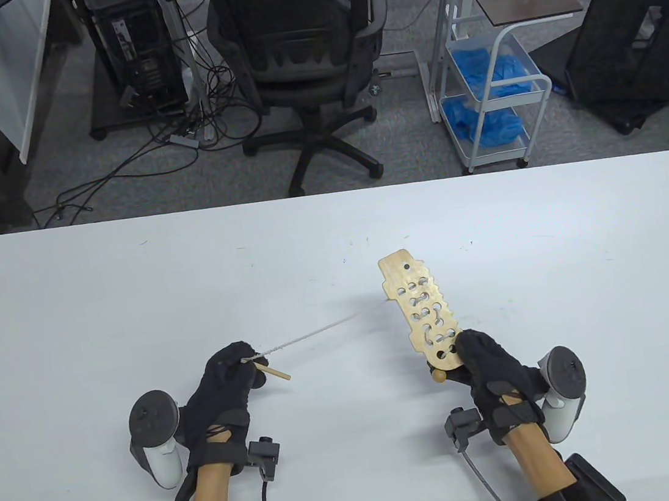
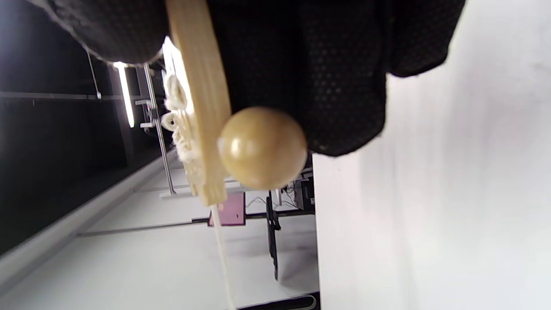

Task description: Remove rope from all holes on crocodile lacing toy

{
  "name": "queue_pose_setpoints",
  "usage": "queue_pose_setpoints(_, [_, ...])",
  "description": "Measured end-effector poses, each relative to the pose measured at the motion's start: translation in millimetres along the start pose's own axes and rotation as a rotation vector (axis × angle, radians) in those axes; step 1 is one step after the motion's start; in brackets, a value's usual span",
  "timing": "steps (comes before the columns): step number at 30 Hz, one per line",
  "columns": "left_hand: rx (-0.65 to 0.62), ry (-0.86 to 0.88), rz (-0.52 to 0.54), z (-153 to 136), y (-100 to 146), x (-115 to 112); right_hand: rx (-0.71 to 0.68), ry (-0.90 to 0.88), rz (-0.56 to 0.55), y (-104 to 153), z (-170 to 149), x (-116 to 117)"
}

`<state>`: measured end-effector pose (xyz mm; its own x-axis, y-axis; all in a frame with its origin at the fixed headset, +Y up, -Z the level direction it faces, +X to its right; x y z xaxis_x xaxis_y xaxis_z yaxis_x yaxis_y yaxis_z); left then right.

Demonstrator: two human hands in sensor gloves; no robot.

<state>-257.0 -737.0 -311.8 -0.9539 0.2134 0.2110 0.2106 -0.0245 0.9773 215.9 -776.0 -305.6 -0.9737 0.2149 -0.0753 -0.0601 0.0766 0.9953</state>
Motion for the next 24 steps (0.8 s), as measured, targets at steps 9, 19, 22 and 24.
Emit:
queue_pose_setpoints(9, [0.029,0.014,0.056,-6,-1,12,0.013,-0.2,-0.136,2,-6,-26])
queue_pose_setpoints(19, [-0.067,-0.032,0.059,8,4,1,0.016,-0.197,-0.024,5,-13,1])
queue_pose_setpoints(22, [-0.092,-0.022,0.031,14,7,-9,0.012,-0.201,0.047,8,-12,18])
queue_pose_setpoints(24, [-0.104,-0.024,0.017,17,8,-14,0.006,-0.184,0.095,12,-12,30])
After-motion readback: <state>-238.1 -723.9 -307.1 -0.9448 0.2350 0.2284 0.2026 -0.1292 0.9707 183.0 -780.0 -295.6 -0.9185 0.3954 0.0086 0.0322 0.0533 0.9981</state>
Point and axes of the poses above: the tracker on the back of each hand, its own z axis roughly to the thumb side, its own y axis roughly from the fingertips to the wrist, x = y × z, the point moved 4 cm from there along -y, roughly from the wrist to the fingertips, and after that the axes turned 7 degrees about z, right-handed, at the moved point
